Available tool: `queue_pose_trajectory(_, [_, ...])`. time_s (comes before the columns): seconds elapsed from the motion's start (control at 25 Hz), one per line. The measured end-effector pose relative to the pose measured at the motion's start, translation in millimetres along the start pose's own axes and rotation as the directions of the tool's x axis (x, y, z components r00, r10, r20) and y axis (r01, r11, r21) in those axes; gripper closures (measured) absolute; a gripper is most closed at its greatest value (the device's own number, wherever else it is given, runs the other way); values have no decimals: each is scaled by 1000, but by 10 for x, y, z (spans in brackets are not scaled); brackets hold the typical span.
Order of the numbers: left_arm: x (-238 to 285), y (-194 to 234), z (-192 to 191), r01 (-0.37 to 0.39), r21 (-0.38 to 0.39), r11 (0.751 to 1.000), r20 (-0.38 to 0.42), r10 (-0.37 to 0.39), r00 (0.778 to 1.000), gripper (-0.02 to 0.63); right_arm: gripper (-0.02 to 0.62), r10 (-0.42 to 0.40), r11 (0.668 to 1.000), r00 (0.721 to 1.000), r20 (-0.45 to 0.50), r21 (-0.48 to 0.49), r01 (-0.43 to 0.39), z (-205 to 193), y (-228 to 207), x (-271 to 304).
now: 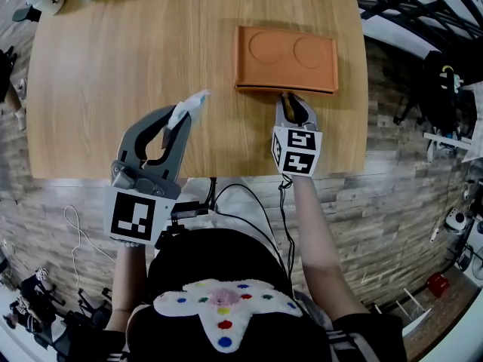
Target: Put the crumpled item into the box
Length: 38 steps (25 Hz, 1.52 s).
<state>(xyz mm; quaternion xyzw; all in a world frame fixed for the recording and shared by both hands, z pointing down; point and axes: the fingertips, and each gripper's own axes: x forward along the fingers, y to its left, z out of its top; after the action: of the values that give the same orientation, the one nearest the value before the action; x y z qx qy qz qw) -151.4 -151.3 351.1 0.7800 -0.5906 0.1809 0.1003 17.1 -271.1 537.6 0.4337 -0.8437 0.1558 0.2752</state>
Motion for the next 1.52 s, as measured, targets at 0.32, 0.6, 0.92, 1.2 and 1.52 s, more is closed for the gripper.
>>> queue_pose_trajectory(0.32, [5,-7,-23,9,4,1000,-4,-9,1000,555,512,4,1000,1000,-3,19,-4,-16,-4,-31])
queue_pose_trajectory(0.6, [10,-20,-28,26,3,1000,-2,-26,1000,555,512,2,1000,1000,-16,30,-2,-91,30,-121])
queue_pose_trajectory(0.92, [-21,-90,-66,57,9,998,-8,-57,998,555,512,-2,998,1000,-22,55,4,-203,75,-257])
queue_pose_trajectory(1.2, [-76,-232,-87,94,22,995,-5,-94,996,555,512,-6,997,1000,-29,71,8,-354,137,-462])
queue_pose_trajectory(1.52, [-126,-403,-105,128,28,991,-7,-128,992,555,512,-16,996,999,-37,89,19,-520,145,-686])
